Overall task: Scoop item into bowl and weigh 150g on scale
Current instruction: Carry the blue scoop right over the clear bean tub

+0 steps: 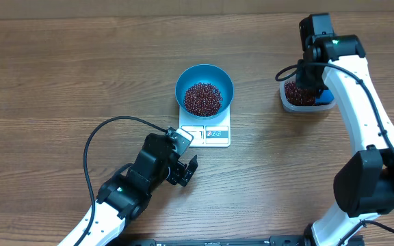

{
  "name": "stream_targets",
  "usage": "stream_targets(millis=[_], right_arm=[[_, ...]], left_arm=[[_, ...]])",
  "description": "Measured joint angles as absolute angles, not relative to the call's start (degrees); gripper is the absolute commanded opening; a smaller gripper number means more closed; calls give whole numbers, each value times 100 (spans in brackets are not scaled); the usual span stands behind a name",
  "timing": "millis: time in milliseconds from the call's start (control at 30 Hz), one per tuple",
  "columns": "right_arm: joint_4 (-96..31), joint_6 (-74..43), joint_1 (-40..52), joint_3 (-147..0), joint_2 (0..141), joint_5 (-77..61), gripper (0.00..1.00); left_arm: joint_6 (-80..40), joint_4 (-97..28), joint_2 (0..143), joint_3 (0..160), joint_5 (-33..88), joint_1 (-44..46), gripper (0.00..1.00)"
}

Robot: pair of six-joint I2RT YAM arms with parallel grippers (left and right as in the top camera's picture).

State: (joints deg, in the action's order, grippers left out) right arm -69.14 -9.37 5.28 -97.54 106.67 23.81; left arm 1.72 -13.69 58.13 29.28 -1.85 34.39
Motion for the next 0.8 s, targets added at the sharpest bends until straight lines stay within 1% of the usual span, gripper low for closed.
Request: stream_targets(millis=[467, 800], right_arm=[[-6834, -338, 801, -9754, 10669, 2729, 4], [-6853, -231, 801, -9754, 10842, 2751, 4]], left_arm=[[172, -1369, 5813, 2928, -187, 3439, 100], [172, -1369, 5813, 2928, -187, 3439, 99]])
